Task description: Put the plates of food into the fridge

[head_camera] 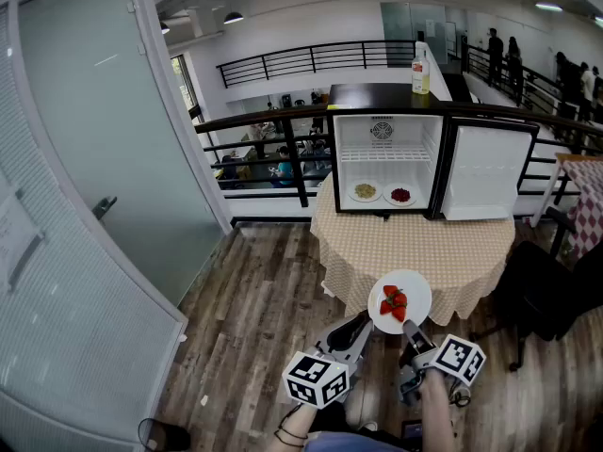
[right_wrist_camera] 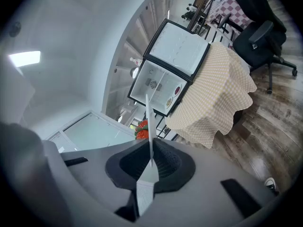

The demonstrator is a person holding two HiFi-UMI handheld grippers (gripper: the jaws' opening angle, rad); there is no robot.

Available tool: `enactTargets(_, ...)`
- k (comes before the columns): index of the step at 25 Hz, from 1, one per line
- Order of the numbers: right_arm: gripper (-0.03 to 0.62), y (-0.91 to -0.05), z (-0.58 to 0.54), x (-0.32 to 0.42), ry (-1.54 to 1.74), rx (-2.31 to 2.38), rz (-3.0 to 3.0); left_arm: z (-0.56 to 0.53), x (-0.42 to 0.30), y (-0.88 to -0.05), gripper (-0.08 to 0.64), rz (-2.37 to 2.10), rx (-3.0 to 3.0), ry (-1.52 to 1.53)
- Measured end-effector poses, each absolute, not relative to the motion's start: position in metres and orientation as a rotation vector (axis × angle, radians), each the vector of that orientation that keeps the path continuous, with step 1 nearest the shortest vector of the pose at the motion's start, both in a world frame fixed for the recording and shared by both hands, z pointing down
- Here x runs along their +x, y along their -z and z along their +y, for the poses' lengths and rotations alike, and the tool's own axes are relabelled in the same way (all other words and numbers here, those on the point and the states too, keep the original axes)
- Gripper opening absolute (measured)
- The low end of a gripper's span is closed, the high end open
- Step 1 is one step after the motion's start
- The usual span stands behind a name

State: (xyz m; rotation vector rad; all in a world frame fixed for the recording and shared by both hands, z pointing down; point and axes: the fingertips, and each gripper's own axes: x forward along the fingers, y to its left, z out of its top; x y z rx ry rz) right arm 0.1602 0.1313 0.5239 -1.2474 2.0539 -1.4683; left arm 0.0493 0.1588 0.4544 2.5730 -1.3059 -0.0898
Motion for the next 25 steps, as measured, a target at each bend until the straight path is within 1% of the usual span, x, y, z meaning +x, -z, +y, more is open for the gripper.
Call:
enactTargets(15,0.026,-0.524,0.115,0.183,1.479,-1.184,1.954,0.145,0.074,-0.449,0.061,-1.243,2.634,0.029)
enactTargets(25,0.026,-0.518,0.076,0.194,1.470,-1.185,1.930,0.101,0.081,-0.439,0.061,-1.233,2.655,0.039)
